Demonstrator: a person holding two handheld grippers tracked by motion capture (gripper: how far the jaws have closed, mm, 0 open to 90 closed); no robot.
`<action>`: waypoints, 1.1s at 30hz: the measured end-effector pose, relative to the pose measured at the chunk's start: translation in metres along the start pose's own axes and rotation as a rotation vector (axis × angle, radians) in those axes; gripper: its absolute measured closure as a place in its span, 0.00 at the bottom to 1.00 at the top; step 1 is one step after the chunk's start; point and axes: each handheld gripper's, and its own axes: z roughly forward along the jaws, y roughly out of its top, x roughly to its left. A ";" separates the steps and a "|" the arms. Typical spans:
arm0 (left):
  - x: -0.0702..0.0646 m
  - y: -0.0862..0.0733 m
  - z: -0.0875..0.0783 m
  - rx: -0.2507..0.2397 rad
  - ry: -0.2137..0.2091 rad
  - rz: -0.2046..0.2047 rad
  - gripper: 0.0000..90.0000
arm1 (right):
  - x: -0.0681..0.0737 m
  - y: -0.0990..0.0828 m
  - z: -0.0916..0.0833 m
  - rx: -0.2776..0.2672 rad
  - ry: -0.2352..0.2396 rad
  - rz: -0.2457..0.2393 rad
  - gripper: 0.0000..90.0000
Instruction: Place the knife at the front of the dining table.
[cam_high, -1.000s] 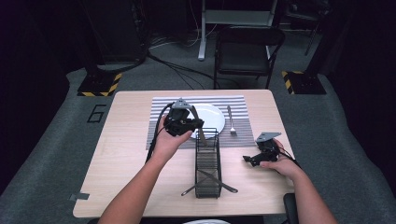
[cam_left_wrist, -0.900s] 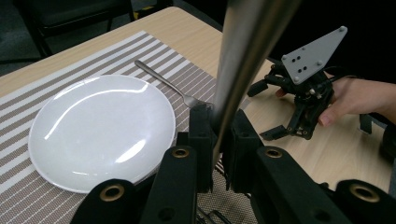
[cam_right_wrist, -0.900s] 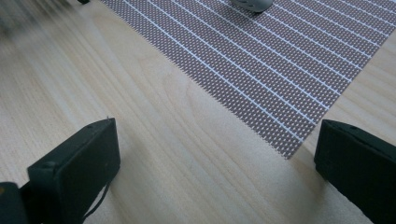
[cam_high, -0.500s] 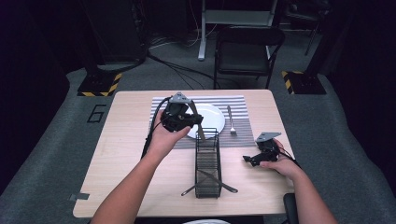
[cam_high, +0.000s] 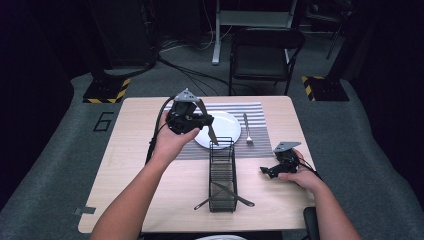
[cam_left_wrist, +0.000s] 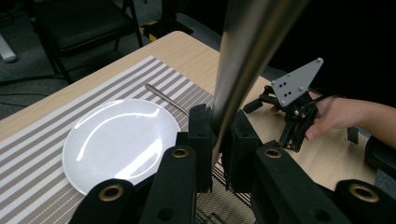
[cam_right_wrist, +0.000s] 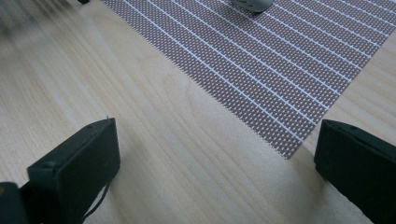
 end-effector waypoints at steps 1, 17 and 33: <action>0.001 0.001 -0.003 -0.002 0.004 -0.004 0.92 | -0.001 0.000 0.000 0.003 0.001 -0.008 0.00; 0.018 0.004 -0.025 -0.012 0.070 -0.020 0.92 | 0.000 0.000 0.000 -0.001 -0.001 0.003 0.00; 0.051 -0.008 -0.040 -0.013 0.151 -0.078 0.92 | 0.000 0.000 0.000 0.001 0.000 0.001 0.00</action>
